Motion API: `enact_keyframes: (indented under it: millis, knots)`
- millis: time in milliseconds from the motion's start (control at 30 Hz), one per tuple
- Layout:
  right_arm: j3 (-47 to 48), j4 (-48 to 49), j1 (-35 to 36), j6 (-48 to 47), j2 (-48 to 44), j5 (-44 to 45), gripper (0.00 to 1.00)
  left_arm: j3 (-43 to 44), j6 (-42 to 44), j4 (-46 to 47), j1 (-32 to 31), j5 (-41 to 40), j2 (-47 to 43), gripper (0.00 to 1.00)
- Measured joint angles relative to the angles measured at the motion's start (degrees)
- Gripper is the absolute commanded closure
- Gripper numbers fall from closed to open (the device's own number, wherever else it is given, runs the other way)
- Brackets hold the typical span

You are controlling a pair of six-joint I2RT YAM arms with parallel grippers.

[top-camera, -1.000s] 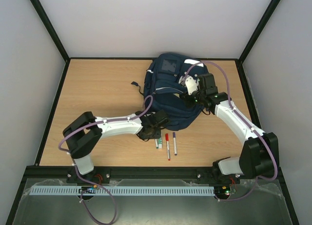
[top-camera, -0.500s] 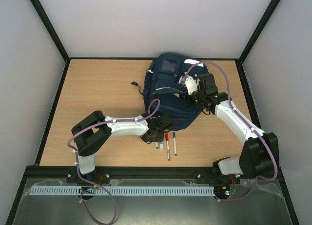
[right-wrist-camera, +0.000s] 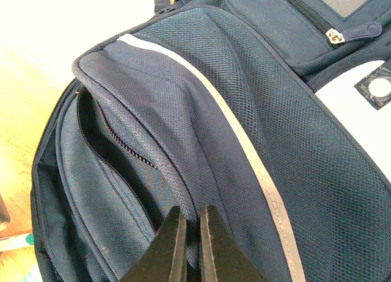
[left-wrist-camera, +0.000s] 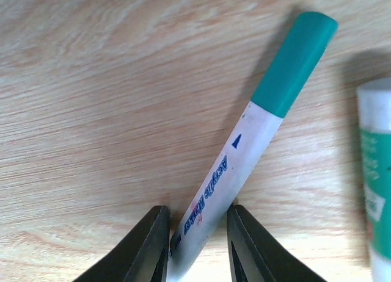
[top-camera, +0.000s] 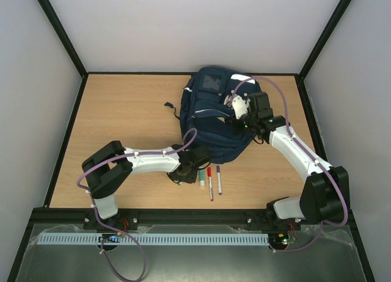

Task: Pack the student bag
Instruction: Pick up the stationery from the center of the board.

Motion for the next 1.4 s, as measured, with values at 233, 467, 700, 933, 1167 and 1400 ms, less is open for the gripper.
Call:
enact_keyframes:
  millis: [233,467,700,933,1167,1400]
  knots:
    - [0.0,0.0,0.0,0.0,0.0,-0.1,0.99,-0.6,6.7,-1.0,1.5,2.2,-0.8,0.69]
    - [-0.2,0.0,0.0,0.0,0.0,-0.1,0.99,1.5,12.8,-2.6,2.5,4.0,0.7,0.80]
    - [-0.3,0.0,0.0,-0.2,0.0,-0.3,0.99,2.2,17.2,-3.2,2.7,5.4,1.0,0.97]
    - [-0.4,0.0,0.0,-0.3,0.0,-0.5,0.99,3.3,17.6,-5.8,4.2,7.8,-1.9,0.97]
    - [-1.3,0.7,-0.3,-0.4,-0.1,-1.4,0.99,7.7,14.6,-3.1,7.1,12.0,-13.9,0.98]
    - [-2.2,1.5,-0.6,-0.3,-1.2,-2.1,0.99,3.8,3.1,17.8,8.8,13.8,-18.7,0.98]
